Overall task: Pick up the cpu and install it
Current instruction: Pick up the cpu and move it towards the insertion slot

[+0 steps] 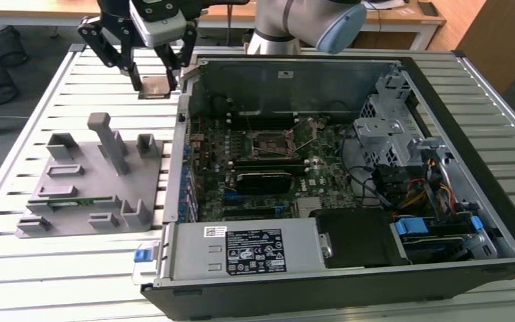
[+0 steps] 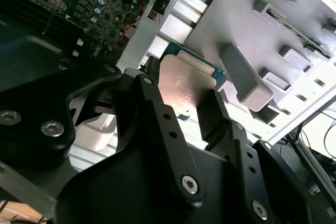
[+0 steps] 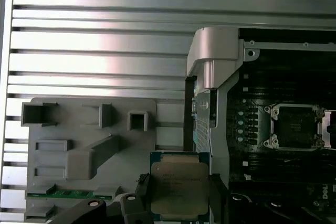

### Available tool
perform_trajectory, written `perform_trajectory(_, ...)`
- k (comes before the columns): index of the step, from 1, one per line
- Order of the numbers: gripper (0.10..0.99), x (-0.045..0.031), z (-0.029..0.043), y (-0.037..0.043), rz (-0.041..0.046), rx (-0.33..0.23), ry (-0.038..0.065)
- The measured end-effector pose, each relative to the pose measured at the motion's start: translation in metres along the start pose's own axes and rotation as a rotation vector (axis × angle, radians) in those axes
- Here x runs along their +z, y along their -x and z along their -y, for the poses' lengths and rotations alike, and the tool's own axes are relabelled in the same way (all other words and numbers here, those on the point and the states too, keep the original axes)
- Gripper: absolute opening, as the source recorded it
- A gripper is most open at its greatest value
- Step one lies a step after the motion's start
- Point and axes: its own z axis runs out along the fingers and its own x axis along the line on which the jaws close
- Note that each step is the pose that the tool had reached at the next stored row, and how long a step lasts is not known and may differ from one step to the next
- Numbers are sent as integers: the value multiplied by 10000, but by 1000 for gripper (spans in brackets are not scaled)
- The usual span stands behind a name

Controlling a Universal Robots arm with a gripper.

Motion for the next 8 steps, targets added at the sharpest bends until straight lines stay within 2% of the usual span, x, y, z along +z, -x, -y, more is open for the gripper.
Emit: perform_trajectory(8, 529, -2, 1, 172, 1, 16, 4)
